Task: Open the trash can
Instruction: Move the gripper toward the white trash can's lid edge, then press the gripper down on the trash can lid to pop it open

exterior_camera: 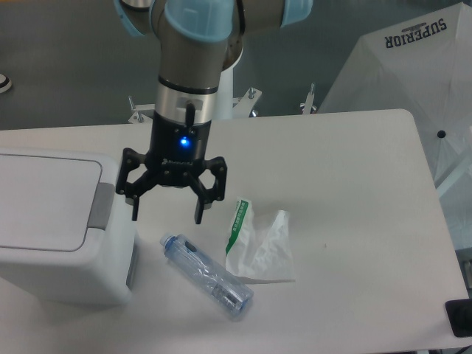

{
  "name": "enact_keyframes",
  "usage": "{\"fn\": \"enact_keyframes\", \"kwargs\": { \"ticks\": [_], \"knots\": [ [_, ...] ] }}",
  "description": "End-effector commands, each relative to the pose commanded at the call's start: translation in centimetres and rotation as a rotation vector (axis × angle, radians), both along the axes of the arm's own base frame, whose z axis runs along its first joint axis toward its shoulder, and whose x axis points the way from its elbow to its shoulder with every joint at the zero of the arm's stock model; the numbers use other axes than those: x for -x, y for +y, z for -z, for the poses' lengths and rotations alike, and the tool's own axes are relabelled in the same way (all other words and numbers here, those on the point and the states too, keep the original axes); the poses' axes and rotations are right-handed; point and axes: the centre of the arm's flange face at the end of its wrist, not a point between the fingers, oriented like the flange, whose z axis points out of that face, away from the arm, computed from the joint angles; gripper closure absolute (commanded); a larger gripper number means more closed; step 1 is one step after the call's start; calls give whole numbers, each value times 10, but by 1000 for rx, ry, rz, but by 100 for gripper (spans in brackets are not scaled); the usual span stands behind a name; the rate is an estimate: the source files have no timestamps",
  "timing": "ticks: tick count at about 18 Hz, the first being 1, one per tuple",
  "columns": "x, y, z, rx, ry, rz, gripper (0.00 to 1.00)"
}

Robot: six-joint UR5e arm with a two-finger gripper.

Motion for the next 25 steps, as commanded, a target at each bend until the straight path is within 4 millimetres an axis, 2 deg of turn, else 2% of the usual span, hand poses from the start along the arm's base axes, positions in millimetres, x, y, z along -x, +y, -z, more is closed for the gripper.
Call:
{"fn": "enact_keyframes", "kwargs": {
  "ticks": [9,25],
  "knots": [
    [-26,1,18,18,-9,40,0],
    [-26,-1,17,12,-6,36,0]
  ]
}}
